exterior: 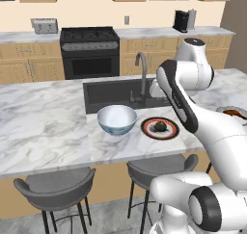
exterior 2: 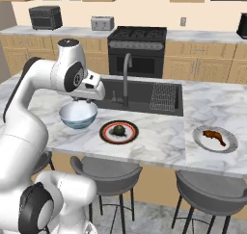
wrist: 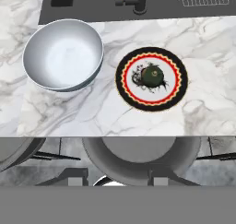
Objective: Pick the chicken drumstick and squash from their plates and place them in the bowl. Then put the bowl in the fridge.
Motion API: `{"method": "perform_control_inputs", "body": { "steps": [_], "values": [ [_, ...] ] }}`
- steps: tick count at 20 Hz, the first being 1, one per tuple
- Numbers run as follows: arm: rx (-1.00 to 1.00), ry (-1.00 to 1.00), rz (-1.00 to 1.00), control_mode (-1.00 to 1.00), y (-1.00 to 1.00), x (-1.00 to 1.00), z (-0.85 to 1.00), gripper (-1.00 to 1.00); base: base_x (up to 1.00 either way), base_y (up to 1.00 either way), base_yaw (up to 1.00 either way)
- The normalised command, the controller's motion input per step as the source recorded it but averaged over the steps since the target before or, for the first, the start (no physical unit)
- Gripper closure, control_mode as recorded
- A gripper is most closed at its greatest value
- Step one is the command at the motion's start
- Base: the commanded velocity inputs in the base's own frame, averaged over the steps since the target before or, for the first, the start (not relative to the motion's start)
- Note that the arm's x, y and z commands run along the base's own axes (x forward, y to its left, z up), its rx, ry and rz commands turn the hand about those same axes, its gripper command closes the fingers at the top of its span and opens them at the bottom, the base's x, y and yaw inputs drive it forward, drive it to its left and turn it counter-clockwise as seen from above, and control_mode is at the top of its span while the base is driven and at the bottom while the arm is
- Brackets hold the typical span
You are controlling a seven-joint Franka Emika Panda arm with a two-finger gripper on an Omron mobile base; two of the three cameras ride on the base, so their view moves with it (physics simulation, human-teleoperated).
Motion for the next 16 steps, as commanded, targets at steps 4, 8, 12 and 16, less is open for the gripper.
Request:
{"method": "perform_control_inputs", "body": {
  "steps": [4,8,12,16],
  "values": [
    [-0.04,0.0,0.0,-1.0,-0.03,0.0,-0.05,-1.0,0.0,0.0,0.0],
    [-0.01,-0.02,0.06,-1.0,-0.25,0.02,-0.12,-1.0,0.0,0.0,0.0],
    [0.0,0.0,0.2,-1.0,-0.35,0.04,-0.12,-1.0,0.0,0.0,0.0],
    [-0.03,0.0,0.23,-1.0,-0.34,0.08,-0.17,-1.0,0.0,0.0,0.0]
  ]
}}
